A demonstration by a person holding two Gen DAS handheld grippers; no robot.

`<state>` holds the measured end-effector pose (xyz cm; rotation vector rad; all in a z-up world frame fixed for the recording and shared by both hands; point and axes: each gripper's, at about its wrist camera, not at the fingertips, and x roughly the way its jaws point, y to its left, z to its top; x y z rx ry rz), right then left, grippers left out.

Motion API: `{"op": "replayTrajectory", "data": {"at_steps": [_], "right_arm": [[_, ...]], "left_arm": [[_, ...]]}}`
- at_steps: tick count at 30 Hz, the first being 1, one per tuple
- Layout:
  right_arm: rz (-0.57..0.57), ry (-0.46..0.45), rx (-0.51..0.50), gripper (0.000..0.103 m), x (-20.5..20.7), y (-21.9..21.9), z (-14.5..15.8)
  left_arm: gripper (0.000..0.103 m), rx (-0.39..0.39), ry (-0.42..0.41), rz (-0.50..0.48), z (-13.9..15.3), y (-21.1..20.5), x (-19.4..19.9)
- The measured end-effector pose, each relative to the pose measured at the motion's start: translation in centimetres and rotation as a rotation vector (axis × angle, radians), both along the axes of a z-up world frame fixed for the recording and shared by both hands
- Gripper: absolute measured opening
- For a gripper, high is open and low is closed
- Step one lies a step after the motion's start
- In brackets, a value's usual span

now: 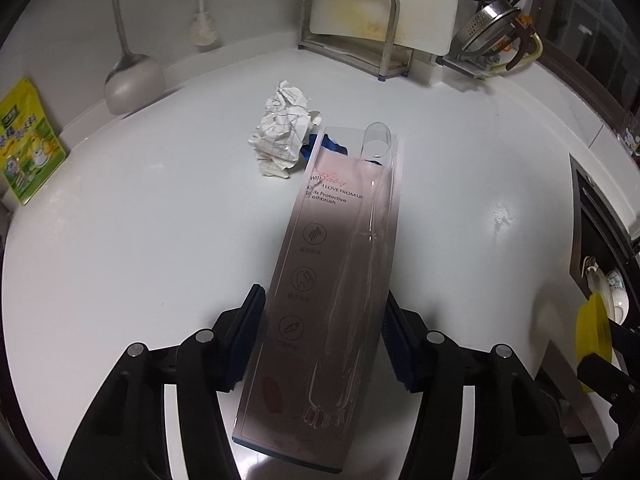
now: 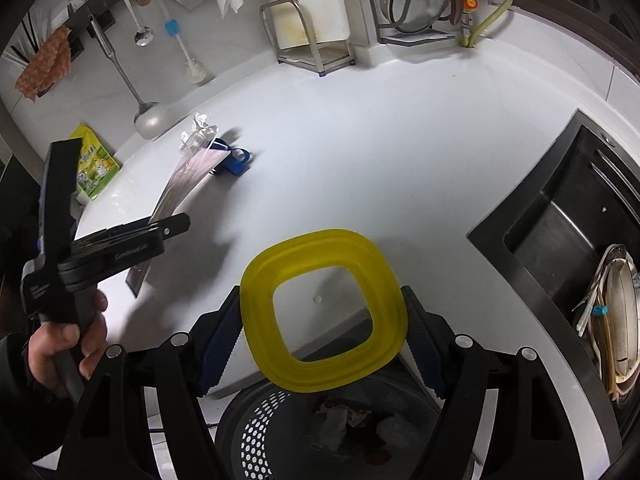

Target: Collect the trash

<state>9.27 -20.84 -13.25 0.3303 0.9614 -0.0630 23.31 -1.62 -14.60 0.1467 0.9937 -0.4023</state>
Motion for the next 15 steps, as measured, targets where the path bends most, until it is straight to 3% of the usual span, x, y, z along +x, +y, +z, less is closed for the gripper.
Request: {"op": "replayTrajectory", "data": {"at_steps": [7, 10, 15], "right_arm": [[0.048, -0.003, 0.001, 0.073, -0.1, 0.4, 0.6], [0.07, -0.01, -0.003, 0.073, -0.3, 0.6, 1.2], [0.109, -0.013, -0.01, 0.073, -0.4, 1.0, 1.8]], "left_arm": [[0.053, -0.004, -0.033, 0.039, 2.0, 1.5, -2.0], [0.026, -0.014, -0.023, 0.056, 2.5, 2.0, -2.6], [0.022, -0.011, -0.014, 0.103, 2.7, 3.0, -3.2]]}}
